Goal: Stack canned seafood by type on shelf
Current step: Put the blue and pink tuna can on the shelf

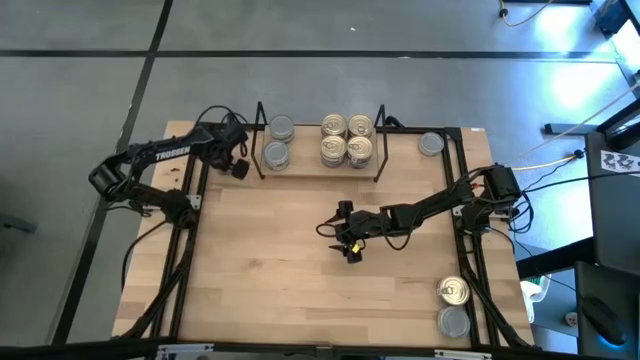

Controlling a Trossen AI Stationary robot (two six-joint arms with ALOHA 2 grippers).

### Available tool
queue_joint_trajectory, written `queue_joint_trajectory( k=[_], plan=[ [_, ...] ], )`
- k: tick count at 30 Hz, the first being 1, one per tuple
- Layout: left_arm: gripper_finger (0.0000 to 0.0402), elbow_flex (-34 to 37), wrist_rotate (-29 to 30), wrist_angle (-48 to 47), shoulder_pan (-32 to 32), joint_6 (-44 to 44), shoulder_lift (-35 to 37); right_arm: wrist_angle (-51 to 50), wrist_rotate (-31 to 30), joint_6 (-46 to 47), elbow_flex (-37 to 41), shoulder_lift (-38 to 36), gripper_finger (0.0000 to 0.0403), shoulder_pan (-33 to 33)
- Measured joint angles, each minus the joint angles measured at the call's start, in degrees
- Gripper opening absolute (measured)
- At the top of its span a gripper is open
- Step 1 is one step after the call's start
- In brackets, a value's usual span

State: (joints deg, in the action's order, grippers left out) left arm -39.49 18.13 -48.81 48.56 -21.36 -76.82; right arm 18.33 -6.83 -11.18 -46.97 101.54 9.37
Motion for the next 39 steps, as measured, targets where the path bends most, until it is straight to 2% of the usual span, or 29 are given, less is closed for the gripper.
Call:
queue_joint_trajectory(
  k=[8,12,16,20,31,39],
  plan=[
    [0.0001,0.4,-2.1,-7.8,-6.2,-2.6,2.2,0.0,0.0,0.0,0.0,0.0,0.0353,0.0],
    [0.0001,0.6,-6.9,-9.3,-12.0,-5.1,4.8,0.0,0.0,0.0,0.0,0.0,0.0353,0.0],
    [0.0001,0.7,-8.8,-8.1,-18.8,-5.7,5.9,0.0,0.0,0.0,0.0,0.0,0.0353,0.0],
    [0.0001,1.7,-12.0,-2.7,-25.1,-6.3,6.0,-0.5,0.0,0.0,0.0,0.0,0.0353,0.0],
    [0.0001,4.9,-12.2,17.0,-42.7,-13.2,5.8,-0.5,0.0,0.3,0.0,0.0,0.0353,0.0],
    [0.0001,5.4,-10.1,32.4,-49.1,-13.8,0.0,-0.4,0.0,0.4,0.0,0.0,0.0353,0.0]
  ],
)
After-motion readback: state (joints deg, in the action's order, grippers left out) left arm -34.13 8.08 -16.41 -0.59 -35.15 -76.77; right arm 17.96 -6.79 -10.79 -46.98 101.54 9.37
